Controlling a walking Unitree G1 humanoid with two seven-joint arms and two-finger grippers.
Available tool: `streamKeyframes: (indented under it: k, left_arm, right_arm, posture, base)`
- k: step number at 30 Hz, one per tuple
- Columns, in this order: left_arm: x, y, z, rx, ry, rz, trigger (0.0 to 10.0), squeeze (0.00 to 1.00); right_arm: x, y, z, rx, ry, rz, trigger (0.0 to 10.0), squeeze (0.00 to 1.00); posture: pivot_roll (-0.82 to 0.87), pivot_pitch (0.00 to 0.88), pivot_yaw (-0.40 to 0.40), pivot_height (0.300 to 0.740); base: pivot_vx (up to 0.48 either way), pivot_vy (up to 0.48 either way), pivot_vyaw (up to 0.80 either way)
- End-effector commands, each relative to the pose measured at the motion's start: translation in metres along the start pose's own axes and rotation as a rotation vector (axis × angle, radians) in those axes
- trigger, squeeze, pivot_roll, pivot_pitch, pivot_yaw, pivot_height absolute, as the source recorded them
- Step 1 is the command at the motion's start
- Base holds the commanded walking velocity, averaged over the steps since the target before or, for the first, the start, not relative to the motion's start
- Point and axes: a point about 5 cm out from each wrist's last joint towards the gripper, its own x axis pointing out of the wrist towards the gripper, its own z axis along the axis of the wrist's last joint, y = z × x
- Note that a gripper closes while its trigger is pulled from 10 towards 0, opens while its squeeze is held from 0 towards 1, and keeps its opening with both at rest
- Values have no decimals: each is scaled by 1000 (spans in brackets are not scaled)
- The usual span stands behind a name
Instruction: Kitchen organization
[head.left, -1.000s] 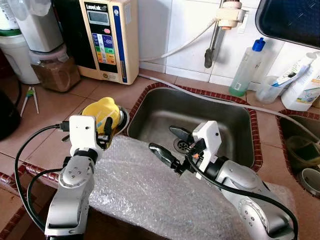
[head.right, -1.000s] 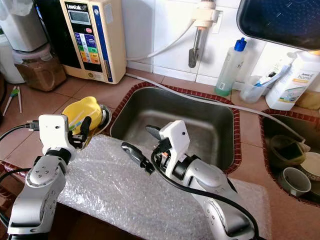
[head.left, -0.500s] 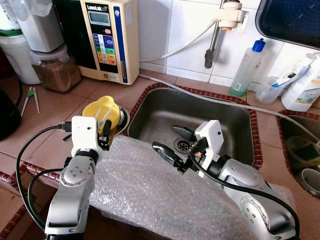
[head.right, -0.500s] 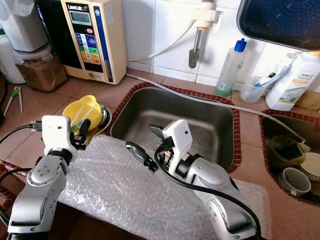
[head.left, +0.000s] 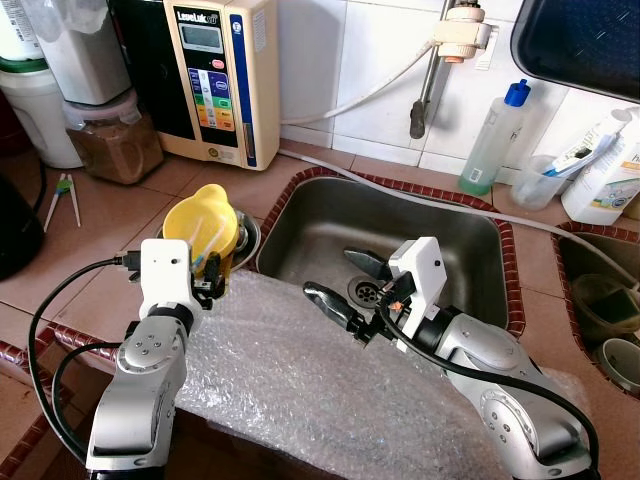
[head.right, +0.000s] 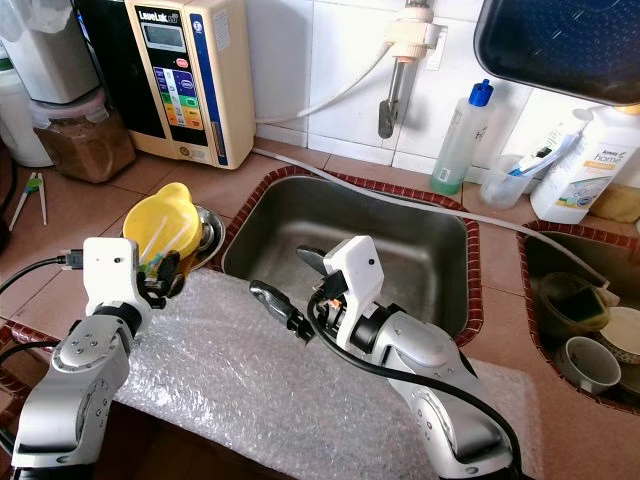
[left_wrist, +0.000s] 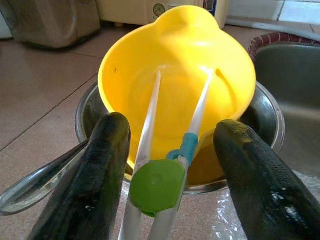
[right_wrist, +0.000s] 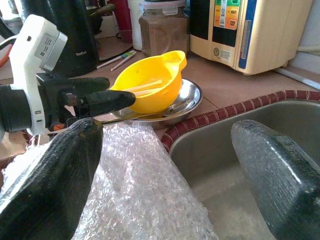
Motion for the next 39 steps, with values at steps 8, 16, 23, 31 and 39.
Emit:
streamKeyframes:
  k: [8,16,23,31,39]
  left_arm:
    - [-1,-2,12,-21,-34,-15,0,0]
    - [-1,-3,13,-23,-32,-14,0,0]
    - [-1,-3,14,-32,-38,-9,0,0]
    - [-3,10,38,12,-209,89,0,0]
    - [-15,25,48,69,-296,165,4157,0]
  right_arm:
    - [3,-1,0,-7,-1,0,10000,0]
    - [3,-1,-1,-6,0,-3,10000,0]
    - [4,-1,-1,-6,1,-6,10000,0]
    - [4,-1,-2,-4,2,-6,10000,0]
    - [6,1,-3,0,5,2,10000,0]
  posture:
    - [3,8,-5,740]
    - [1,12,-4,740]
    - [3,16,-5,740]
    - [10,19,-9,740]
    - [28,26,-12,740]
  base:
    - [0,0,0]
    - [0,0,0]
    - [0,0,0]
    - [0,0,0]
    - [0,0,0]
